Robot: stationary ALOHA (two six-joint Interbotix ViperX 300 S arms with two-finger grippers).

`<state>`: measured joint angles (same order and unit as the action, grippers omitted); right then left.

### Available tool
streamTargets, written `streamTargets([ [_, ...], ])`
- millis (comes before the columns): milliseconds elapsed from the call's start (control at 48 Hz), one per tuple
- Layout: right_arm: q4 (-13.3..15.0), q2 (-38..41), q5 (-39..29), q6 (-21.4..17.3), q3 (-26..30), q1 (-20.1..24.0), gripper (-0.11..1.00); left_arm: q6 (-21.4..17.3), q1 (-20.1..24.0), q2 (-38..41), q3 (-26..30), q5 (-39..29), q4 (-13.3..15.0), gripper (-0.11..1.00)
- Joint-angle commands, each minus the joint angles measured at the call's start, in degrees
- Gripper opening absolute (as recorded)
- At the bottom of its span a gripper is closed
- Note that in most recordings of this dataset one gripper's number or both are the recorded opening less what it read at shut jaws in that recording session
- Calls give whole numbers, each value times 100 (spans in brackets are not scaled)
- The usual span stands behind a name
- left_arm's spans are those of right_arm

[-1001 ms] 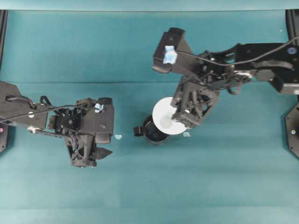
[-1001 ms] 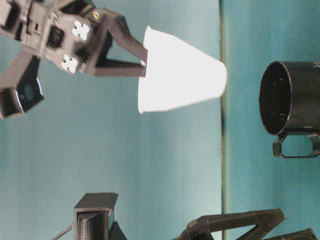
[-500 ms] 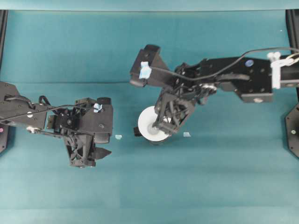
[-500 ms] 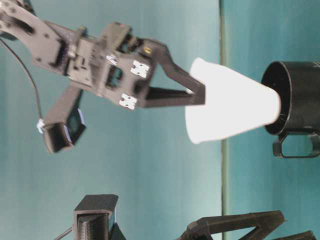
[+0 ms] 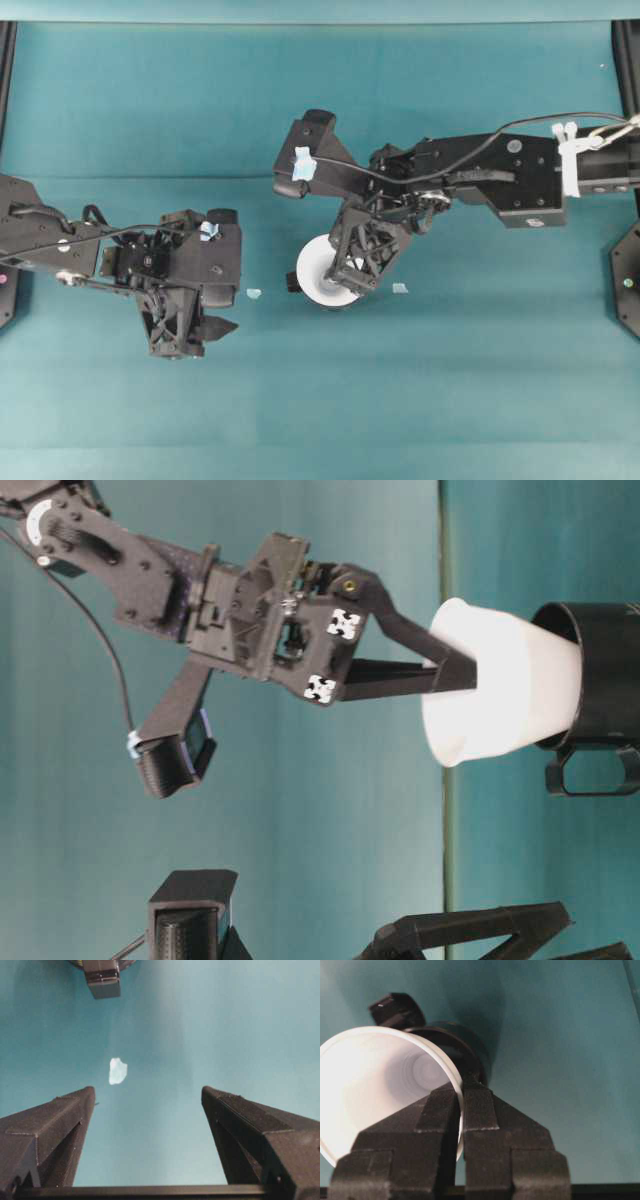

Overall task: Put the paper cup into the moved cup holder.
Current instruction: 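Lower the paper cup into the black cup holder with the right gripper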

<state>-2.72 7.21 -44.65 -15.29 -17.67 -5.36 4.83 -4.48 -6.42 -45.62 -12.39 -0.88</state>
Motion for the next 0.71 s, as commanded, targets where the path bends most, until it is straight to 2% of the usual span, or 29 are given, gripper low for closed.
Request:
streamTargets([
  [0, 0, -26, 149, -53, -53, -9, -4, -9, -9, -70, 53, 26, -9, 88],
  [334, -62, 0, 510, -35, -290, -26, -4, -9, -9, -70, 53, 26, -9, 88],
  [688, -185, 9, 501, -26, -272, -35, -1, -9, -9, -70, 44, 26, -9, 88],
])
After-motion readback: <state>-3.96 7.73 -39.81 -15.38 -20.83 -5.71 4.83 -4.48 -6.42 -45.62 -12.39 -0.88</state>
